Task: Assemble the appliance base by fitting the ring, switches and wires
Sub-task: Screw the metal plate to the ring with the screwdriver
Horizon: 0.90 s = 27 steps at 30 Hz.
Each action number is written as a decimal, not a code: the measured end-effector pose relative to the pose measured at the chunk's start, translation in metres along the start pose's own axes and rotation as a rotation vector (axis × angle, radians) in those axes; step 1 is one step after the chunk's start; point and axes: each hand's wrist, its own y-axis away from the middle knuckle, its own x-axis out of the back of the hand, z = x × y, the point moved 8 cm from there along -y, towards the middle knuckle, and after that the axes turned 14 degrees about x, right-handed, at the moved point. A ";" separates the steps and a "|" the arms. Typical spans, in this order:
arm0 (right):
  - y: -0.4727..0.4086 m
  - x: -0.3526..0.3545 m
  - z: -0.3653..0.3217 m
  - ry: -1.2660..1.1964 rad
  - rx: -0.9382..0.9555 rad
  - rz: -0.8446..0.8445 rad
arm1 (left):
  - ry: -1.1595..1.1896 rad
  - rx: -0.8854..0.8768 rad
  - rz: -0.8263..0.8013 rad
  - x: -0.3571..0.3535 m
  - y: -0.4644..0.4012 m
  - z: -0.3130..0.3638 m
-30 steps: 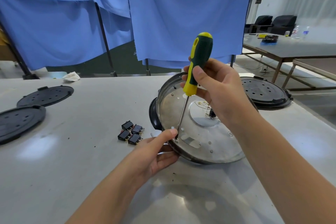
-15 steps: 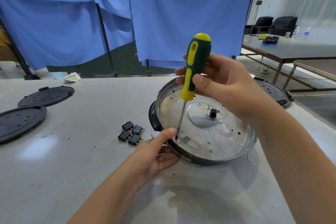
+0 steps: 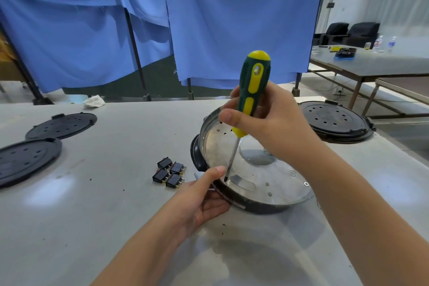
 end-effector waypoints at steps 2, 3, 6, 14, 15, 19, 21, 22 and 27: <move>0.000 0.000 0.003 -0.044 -0.051 -0.037 | -0.003 -0.006 -0.003 0.000 0.000 0.001; 0.001 0.000 0.004 -0.048 -0.075 -0.072 | -0.006 -0.011 -0.004 0.000 0.000 0.001; 0.004 -0.001 0.004 -0.102 -0.112 -0.208 | -0.017 -0.020 -0.009 0.000 -0.001 0.002; 0.003 0.000 -0.010 0.026 -0.007 -0.243 | -0.013 -0.031 -0.004 0.000 -0.003 0.001; 0.003 0.000 -0.010 0.080 0.007 -0.216 | -0.013 -0.031 -0.002 0.000 -0.004 0.001; 0.004 0.000 -0.003 0.213 -0.005 -0.053 | -0.008 -0.024 0.004 0.001 -0.005 0.001; 0.003 0.003 0.001 0.260 -0.019 0.004 | -0.003 -0.022 0.004 0.001 -0.006 0.001; 0.002 0.005 0.003 0.281 -0.027 0.021 | -0.002 -0.021 0.004 0.001 -0.006 0.000; 0.003 0.005 0.011 0.281 -0.109 -0.004 | -0.009 -0.026 0.002 0.002 -0.007 0.000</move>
